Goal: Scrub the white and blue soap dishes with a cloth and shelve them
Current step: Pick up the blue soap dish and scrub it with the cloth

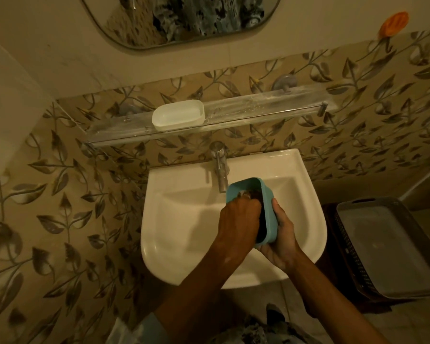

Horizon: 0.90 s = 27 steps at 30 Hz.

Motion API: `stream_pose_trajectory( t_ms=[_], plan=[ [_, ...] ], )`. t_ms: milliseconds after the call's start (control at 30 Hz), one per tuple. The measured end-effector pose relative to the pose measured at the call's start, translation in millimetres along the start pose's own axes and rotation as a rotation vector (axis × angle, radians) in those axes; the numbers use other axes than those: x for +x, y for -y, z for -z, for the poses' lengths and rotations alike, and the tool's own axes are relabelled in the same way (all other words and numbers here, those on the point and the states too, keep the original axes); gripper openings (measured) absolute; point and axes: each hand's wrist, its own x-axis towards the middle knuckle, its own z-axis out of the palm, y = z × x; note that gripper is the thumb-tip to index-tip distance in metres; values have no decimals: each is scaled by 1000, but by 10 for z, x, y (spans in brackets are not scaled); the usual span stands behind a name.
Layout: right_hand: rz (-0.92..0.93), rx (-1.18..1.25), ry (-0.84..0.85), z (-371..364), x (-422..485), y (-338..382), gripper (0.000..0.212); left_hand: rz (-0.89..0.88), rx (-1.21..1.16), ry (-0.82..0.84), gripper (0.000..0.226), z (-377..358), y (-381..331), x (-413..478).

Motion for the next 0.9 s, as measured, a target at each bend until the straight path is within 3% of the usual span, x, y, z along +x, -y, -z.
stream_pose_trajectory(
  t_ms=[133,233,333,400,467,567,667,767,900],
  plan=[
    [5,-28,-32,50,26,-29,58,50,-4,211,28,75,-19,5],
    [41,-86,-69,123,35,-2,58,4,-61,462,38,130,-12,-43],
    [31,-162,-26,181,4,17,51,-104,-207,682,27,201,154,-15],
    [6,-139,6,222,-13,4,52,-189,-325,749,26,269,324,17],
    [-1,-103,-7,240,3,15,57,-148,-567,764,33,351,519,3],
    [26,-42,-65,237,55,134,61,-2,-1007,675,28,415,869,-90],
    [56,-7,-98,277,101,309,61,274,-1286,368,30,286,1202,-112],
    [70,6,-118,297,106,431,64,653,-1429,51,35,78,1467,61],
    [64,38,-108,280,72,468,63,816,-1497,-145,38,-43,1762,455]
  ],
)
